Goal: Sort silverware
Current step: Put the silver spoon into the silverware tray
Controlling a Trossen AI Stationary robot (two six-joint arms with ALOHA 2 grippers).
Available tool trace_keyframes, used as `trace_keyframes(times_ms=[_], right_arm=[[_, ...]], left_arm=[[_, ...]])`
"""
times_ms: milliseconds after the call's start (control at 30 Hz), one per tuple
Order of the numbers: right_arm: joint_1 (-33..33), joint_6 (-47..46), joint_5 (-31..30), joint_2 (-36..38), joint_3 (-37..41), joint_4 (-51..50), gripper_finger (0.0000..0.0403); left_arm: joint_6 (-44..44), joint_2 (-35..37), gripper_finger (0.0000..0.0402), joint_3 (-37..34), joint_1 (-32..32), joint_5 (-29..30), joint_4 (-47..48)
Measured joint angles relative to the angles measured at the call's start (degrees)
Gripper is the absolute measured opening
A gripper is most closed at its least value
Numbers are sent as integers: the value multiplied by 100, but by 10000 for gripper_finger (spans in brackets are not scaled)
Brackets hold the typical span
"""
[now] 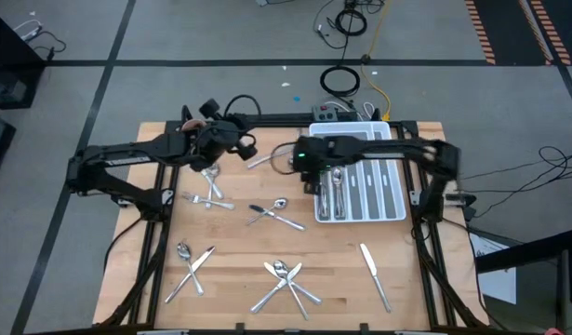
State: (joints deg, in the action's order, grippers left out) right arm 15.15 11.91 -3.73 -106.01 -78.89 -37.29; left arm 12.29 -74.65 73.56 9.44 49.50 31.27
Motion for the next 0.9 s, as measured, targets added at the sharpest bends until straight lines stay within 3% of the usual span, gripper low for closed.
trace_keyframes(times_ms=[200, 367, 567, 700, 900], right_arm=[[-143, 203, -879, -1259, -1327, -617, 160], [-135, 379, -983, -1815, -1970, -894, 160], [-105, 359, -1001, -2098, -2122, -849, 160], [-48, 99, -1773, -2247, -2122, -884, 155], [6, 52, -1985, -2326, -2122, -889, 91]], left_arm=[[-4, 182, 0, 0, -16, 0, 731], [-7, 208, 0, 0, -16, -2, 1028], [-7, 208, 0, 0, -16, -2, 1158], [0, 206, 0, 0, -16, -2, 1182], [2, 206, 0, -2, -16, -2, 1179]])
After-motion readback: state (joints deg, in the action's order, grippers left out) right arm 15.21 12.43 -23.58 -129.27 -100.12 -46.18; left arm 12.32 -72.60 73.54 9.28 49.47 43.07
